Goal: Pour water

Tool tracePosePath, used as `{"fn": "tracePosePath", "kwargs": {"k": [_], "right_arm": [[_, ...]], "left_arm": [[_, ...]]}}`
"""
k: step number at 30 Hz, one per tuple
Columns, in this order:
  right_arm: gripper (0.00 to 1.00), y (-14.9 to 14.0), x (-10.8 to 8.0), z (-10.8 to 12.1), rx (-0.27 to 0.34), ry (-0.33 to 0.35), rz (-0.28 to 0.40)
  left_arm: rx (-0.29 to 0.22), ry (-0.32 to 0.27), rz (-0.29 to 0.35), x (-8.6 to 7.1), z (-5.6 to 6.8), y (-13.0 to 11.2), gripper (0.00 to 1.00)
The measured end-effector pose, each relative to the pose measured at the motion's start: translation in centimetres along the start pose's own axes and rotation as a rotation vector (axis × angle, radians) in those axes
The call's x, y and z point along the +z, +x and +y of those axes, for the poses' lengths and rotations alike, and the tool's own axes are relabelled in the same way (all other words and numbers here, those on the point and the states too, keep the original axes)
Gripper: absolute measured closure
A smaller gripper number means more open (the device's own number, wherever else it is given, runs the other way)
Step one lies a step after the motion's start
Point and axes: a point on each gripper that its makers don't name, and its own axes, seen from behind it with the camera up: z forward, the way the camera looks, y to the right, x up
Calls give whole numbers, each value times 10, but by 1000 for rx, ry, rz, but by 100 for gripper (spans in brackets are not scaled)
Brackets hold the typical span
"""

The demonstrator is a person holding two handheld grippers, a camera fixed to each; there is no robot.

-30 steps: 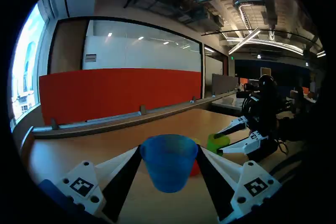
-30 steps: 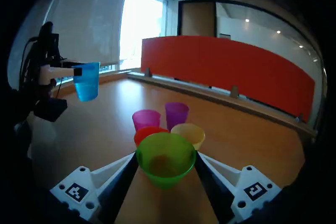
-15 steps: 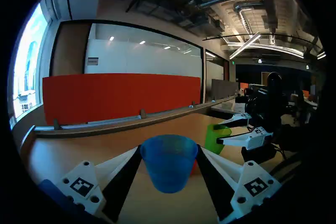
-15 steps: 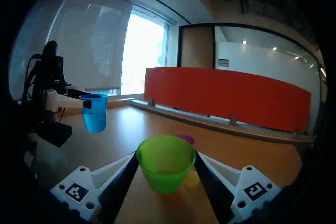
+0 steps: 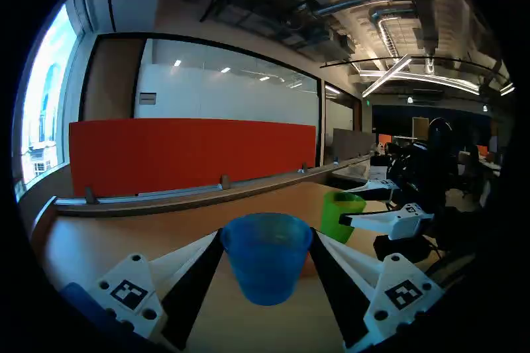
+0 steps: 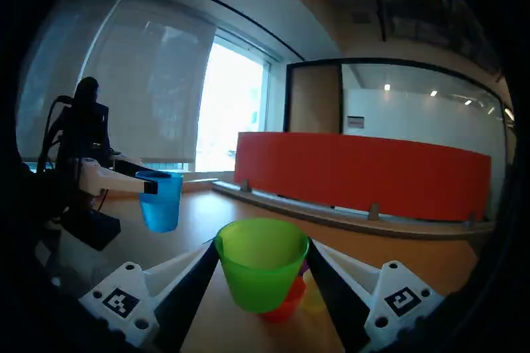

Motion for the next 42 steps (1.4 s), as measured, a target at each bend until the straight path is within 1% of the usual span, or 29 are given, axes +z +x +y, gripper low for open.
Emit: {"fn": "tracePosePath", "kwargs": {"k": [6, 11, 15, 18, 26, 32, 39, 42], "right_arm": [[6, 7, 4, -6, 2, 6, 24], [6, 8, 6, -10, 7, 18, 22], [6, 9, 6, -14, 23, 31, 22], [6, 7, 5, -18, 34, 43, 14], [6, -1, 6, -35, 23, 82, -15], [6, -11, 6, -55, 27, 129, -40], [6, -15, 9, -73, 54, 174, -53], [6, -18, 9, -81, 66, 199, -59]], "left_arm": [[-1, 0, -2, -1, 0, -2, 11], [9, -4, -6, -3, 1, -3, 11], [20, -3, -4, -4, 0, -3, 11], [29, -3, -8, -4, -1, -3, 11], [49, -12, -18, -2, -2, -5, 11], [88, -7, -26, -1, -6, -4, 11], [136, -21, -15, 0, -1, -1, 11], [165, -18, -16, 1, -2, -1, 11]]}}
